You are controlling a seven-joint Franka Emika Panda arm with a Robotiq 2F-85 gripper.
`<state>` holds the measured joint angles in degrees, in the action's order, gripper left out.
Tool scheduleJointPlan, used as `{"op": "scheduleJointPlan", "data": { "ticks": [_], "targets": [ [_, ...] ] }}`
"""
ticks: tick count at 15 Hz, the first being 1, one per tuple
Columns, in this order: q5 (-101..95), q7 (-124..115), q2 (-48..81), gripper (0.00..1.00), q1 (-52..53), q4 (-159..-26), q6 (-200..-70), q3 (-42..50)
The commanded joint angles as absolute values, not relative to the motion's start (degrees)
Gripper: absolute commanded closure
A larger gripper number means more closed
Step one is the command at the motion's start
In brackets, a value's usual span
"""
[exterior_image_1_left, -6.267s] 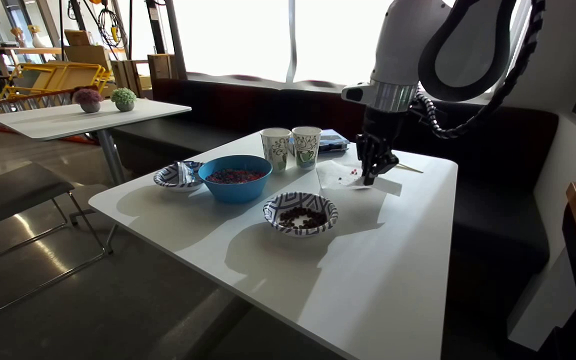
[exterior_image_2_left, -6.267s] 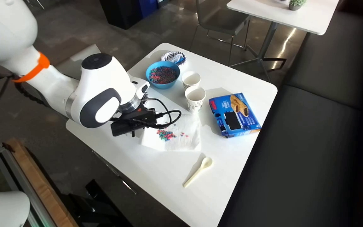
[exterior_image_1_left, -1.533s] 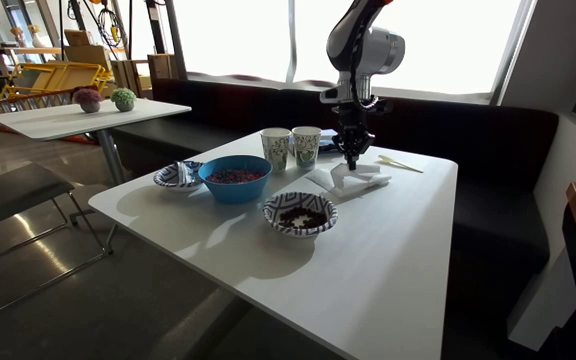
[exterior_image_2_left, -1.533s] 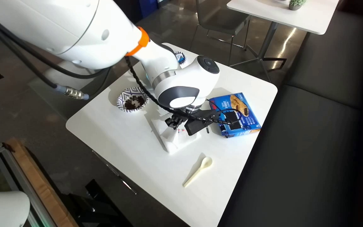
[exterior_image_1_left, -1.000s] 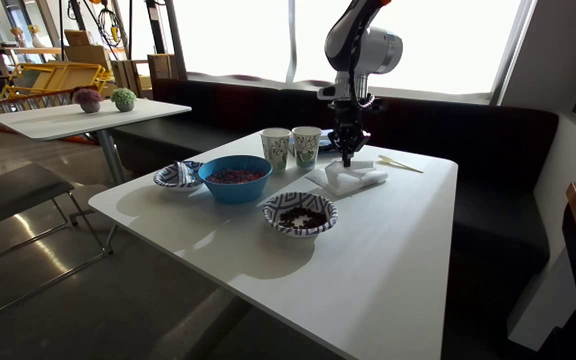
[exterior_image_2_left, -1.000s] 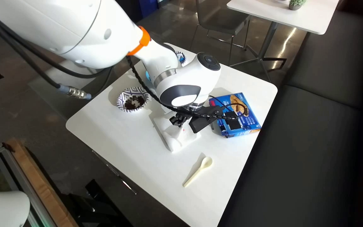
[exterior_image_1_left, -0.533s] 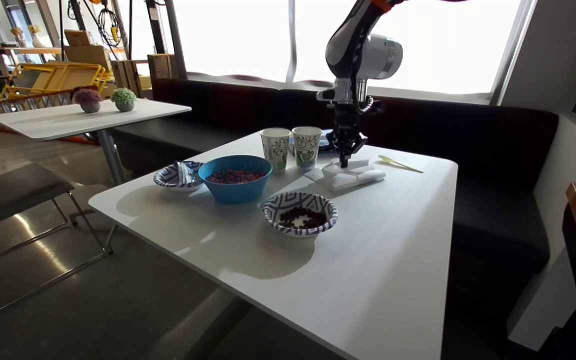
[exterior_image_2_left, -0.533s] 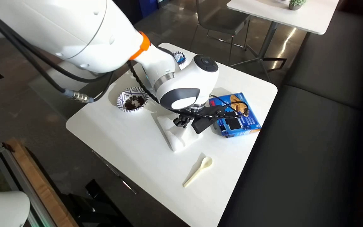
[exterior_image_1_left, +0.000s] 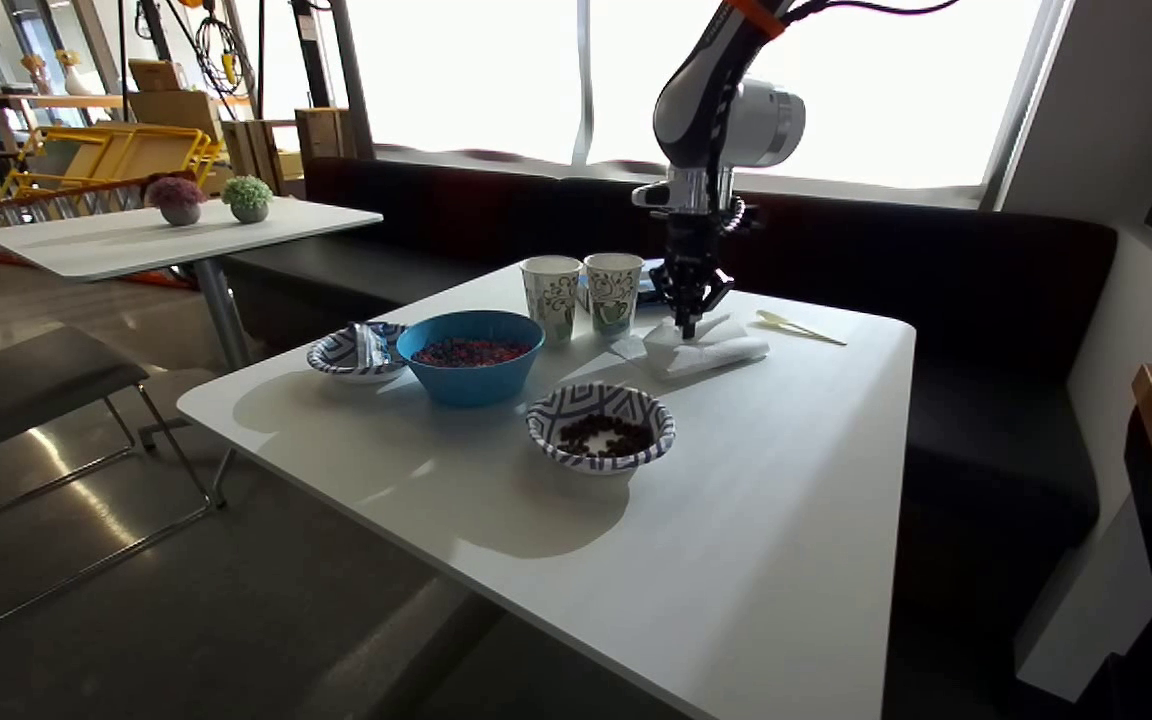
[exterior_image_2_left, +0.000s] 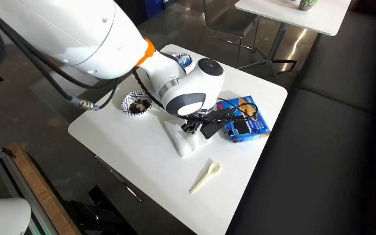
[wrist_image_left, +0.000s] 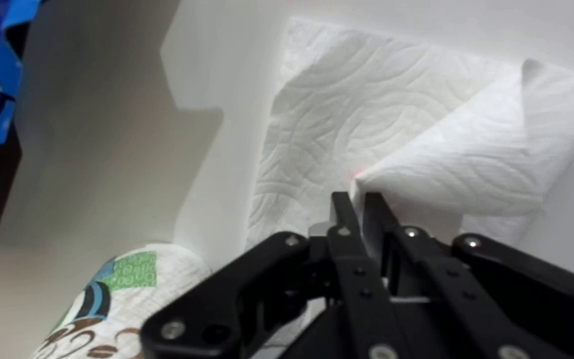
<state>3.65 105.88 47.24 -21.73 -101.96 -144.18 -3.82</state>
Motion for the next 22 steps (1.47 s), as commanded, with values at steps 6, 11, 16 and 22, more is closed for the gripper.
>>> {"op": "scheduleJointPlan", "data": {
  "ticks": [6, 11, 16, 22],
  "targets": [
    [2.12, 107.27, 48.71, 0.33, -21.66, -100.53, -145.54, -3.96],
    [1.75, 108.19, 49.70, 0.38, -21.72, -98.47, -144.02, -3.80],
    [1.78, 108.60, 51.49, 0.34, -22.14, -95.67, -143.05, -3.89],
    [1.89, 108.88, 53.34, 0.32, -22.47, -92.89, -142.57, -3.97]
  ]
}}
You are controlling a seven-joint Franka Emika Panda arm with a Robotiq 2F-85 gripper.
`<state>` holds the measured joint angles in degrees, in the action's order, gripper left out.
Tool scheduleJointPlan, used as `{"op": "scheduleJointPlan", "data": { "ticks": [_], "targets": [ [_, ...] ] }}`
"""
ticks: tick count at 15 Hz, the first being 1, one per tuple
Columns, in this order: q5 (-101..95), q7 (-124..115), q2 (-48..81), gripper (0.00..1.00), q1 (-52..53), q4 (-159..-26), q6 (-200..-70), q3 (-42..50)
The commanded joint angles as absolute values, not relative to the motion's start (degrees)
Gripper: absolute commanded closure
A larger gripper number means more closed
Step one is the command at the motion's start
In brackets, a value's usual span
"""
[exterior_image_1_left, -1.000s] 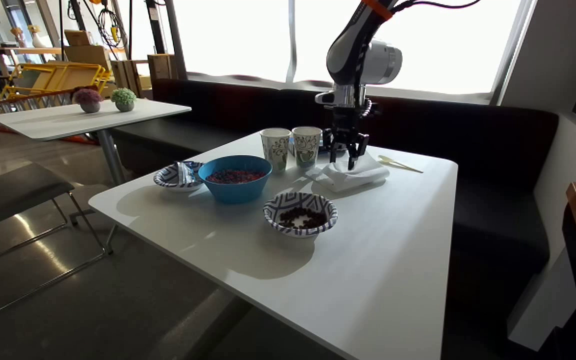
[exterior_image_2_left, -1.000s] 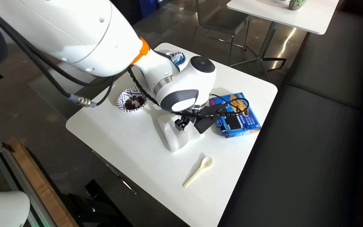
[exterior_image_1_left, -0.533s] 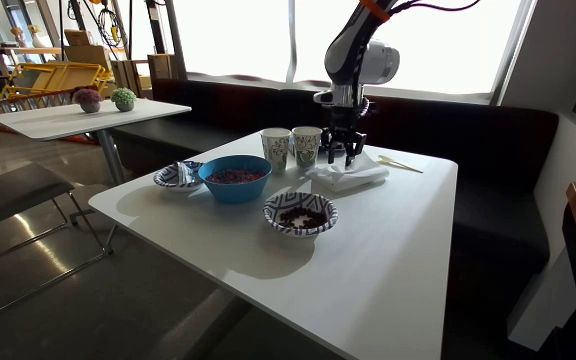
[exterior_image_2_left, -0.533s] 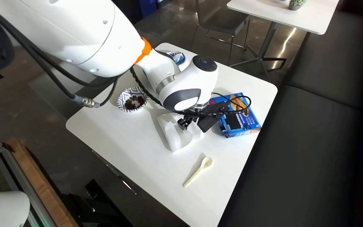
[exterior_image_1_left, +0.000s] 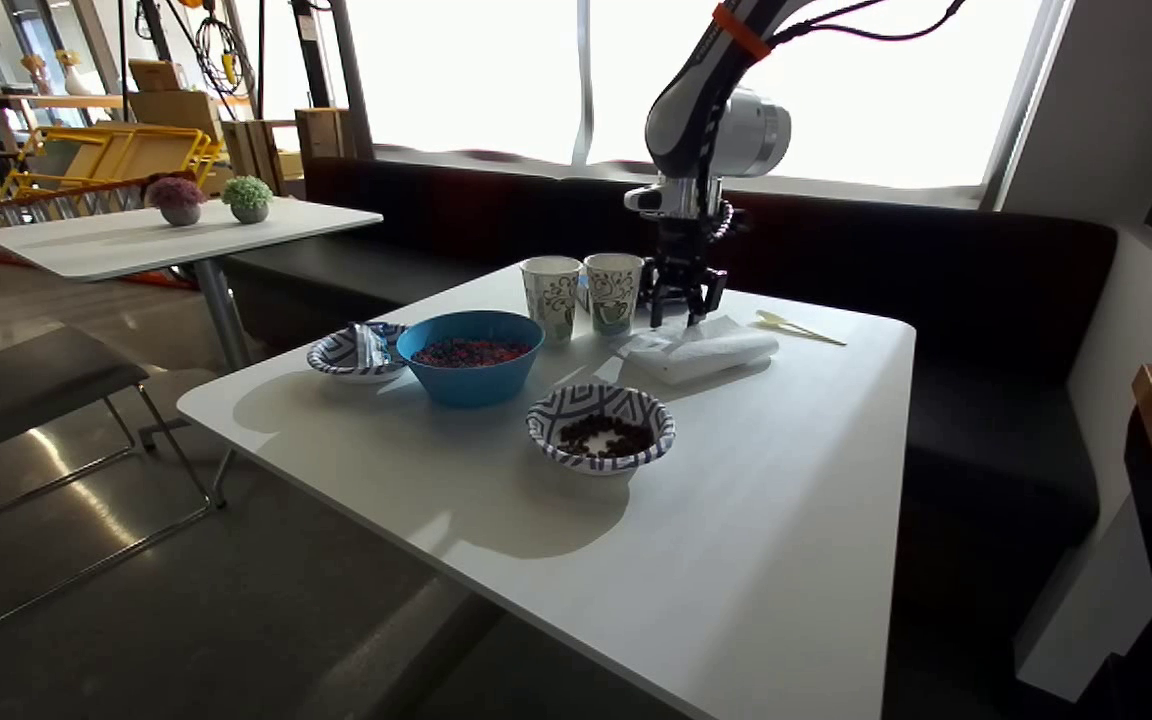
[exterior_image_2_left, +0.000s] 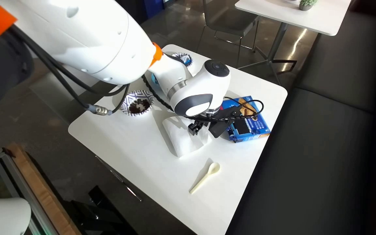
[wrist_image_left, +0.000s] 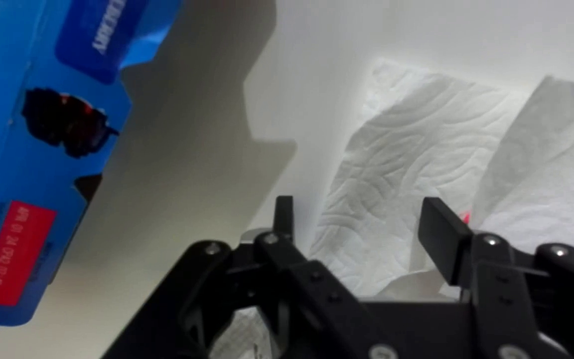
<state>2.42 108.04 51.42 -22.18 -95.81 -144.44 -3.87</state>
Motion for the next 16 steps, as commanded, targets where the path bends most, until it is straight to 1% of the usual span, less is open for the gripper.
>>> {"op": "scheduleJointPlan", "data": {
  "ticks": [1, 5, 6, 7, 8, 9, 11, 12, 13, 14, 15, 16],
  "targets": [
    [1.86, 108.78, 53.50, 0.33, -22.43, -92.57, -142.56, -3.91],
    [2.01, 107.91, 54.02, 0.36, -22.26, -91.49, -141.57, -3.57],
    [2.12, 107.89, 54.09, 0.33, -22.30, -91.27, -141.17, -3.60],
    [2.17, 107.85, 54.10, 0.28, -22.30, -91.18, -141.31, -3.58],
    [2.42, 107.86, 54.04, 0.29, -22.45, -91.03, -141.42, -3.76],
    [2.44, 107.88, 54.01, 0.26, -22.47, -90.91, -141.98, -3.78],
    [2.61, 107.71, 53.86, 0.24, -22.52, -90.64, -142.79, -3.79],
    [2.86, 107.70, 53.79, 0.20, -22.68, -90.39, -143.08, -3.98],
    [2.97, 107.49, 53.66, 0.20, -22.65, -90.24, -143.45, -3.96],
    [3.10, 107.33, 53.56, 0.17, -22.65, -90.02, -143.50, -3.97],
    [3.20, 107.17, 53.40, 0.19, -22.64, -89.86, -143.44, -3.98],
    [3.22, 107.01, 53.32, 0.19, -22.58, -89.65, -143.85, -3.93]
  ]
}}
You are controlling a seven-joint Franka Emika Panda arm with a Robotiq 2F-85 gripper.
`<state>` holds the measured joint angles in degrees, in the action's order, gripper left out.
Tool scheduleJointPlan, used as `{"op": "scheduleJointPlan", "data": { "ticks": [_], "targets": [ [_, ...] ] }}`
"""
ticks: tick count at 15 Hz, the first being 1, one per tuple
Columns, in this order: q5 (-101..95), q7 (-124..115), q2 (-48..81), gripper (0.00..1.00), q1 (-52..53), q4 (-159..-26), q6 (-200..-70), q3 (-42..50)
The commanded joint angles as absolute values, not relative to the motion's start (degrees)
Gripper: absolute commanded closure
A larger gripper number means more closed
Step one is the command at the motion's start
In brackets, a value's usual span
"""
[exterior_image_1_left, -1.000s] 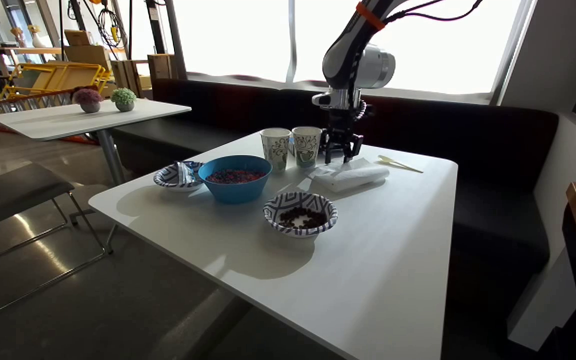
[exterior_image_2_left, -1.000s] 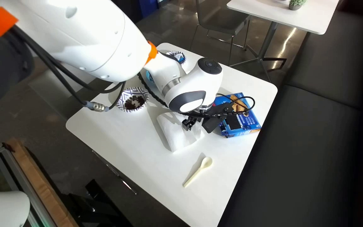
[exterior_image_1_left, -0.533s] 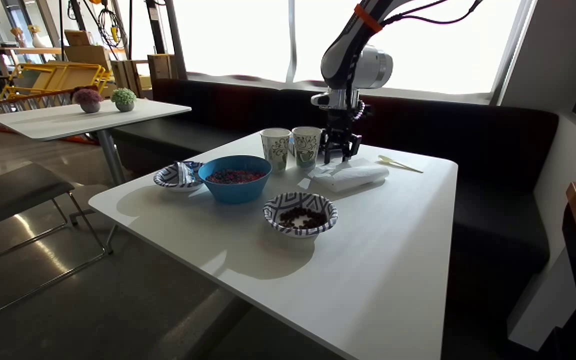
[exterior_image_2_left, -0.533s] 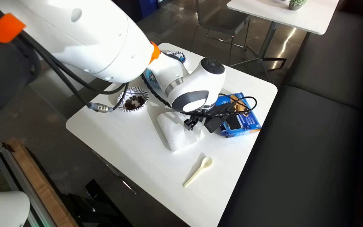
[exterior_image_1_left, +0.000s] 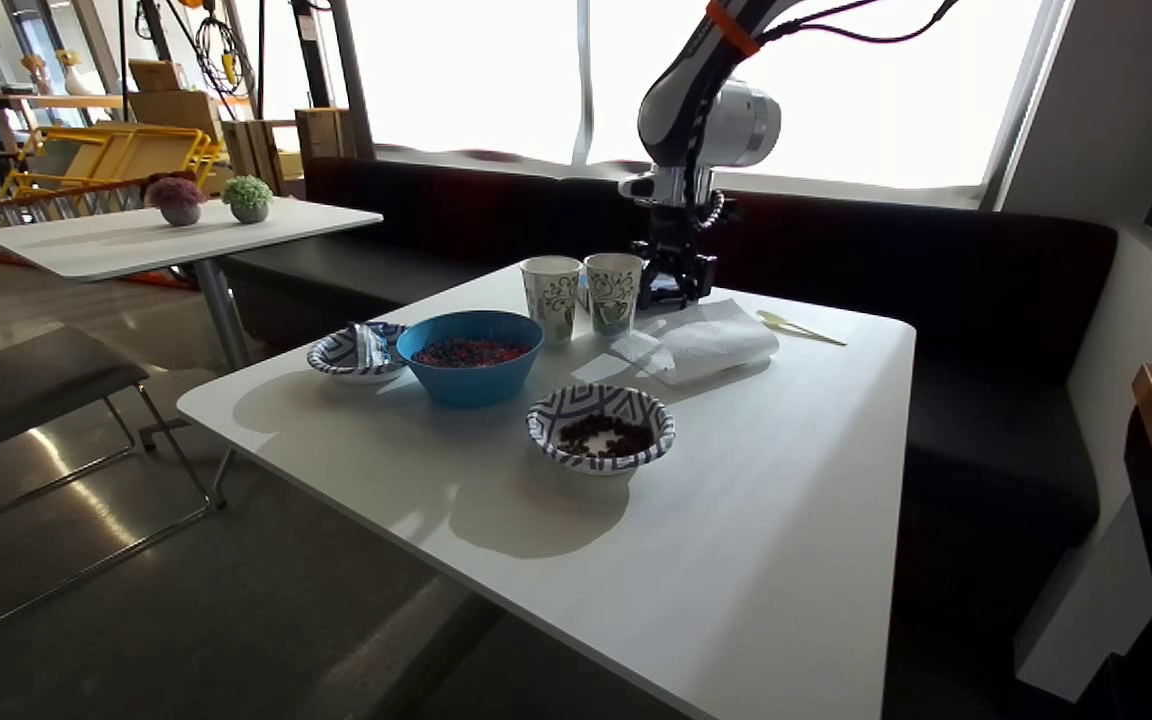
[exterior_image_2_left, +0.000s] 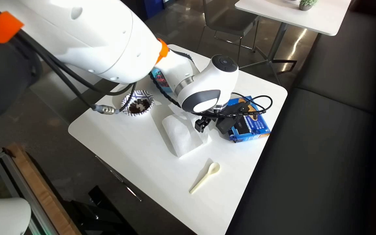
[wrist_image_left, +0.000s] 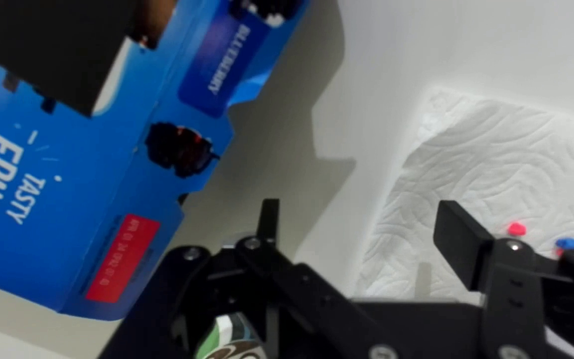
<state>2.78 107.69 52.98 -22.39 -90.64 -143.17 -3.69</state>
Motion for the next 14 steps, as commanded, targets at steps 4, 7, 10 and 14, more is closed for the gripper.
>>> {"op": "scheduleJointPlan", "data": {
  "ticks": [4, 7, 10, 14],
  "targets": [
    [3.63, 104.22, 52.40, 0.19, -22.03, -90.03, -142.59, -3.61],
    [3.32, 100.72, 49.70, 0.01, -20.93, -92.84, -144.03, -3.16],
    [4.12, 96.17, 45.35, 0.00, -20.25, -96.61, -143.39, -3.36],
    [4.35, 87.68, 38.61, 0.01, -18.51, -103.07, -139.53, -2.65]
  ]
}}
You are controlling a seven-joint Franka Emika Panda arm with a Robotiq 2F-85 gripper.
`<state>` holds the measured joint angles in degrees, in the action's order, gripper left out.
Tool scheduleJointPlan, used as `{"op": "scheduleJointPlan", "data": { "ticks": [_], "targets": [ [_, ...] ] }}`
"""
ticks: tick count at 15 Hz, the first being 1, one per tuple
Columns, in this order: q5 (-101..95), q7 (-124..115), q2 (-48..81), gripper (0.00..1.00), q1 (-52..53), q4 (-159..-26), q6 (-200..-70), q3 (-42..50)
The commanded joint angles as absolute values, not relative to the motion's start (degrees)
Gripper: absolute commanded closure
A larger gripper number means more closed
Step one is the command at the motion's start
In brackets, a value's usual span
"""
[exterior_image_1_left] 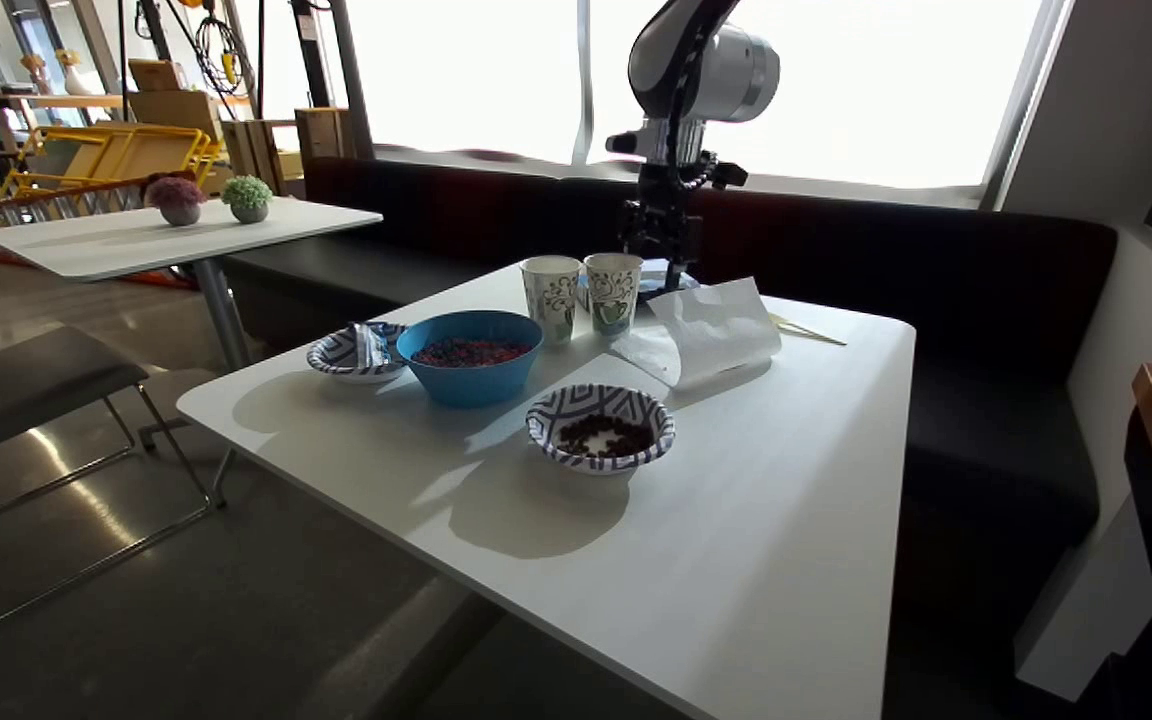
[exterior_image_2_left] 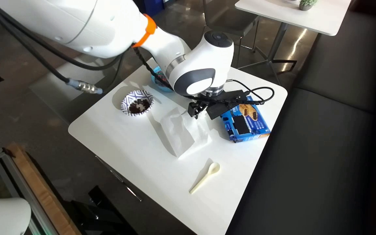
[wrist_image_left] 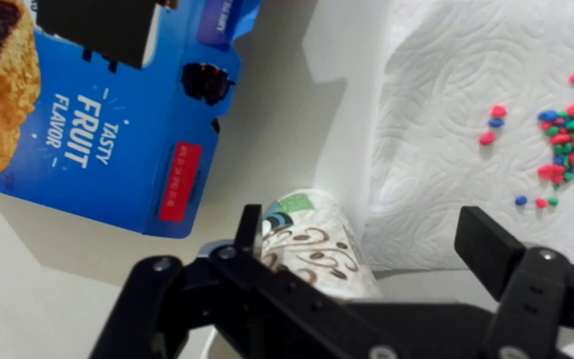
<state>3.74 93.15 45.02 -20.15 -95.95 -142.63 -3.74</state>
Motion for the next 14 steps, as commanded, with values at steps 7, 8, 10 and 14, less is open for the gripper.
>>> {"op": "scheduleJointPlan", "data": {
  "ticks": [7, 8, 10, 14],
  "targets": [
    [3.77, 76.42, 32.37, 0.00, -15.74, -111.05, -127.13, -1.54],
    [3.23, 75.35, 31.99, 0.00, -15.26, -112.33, -127.37, -1.18],
    [3.27, 75.03, 31.78, 0.00, -15.18, -113.44, -127.66, -1.36],
    [3.00, 75.86, 31.09, 0.00, -15.01, -115.30, -126.66, -1.73]
  ]
}}
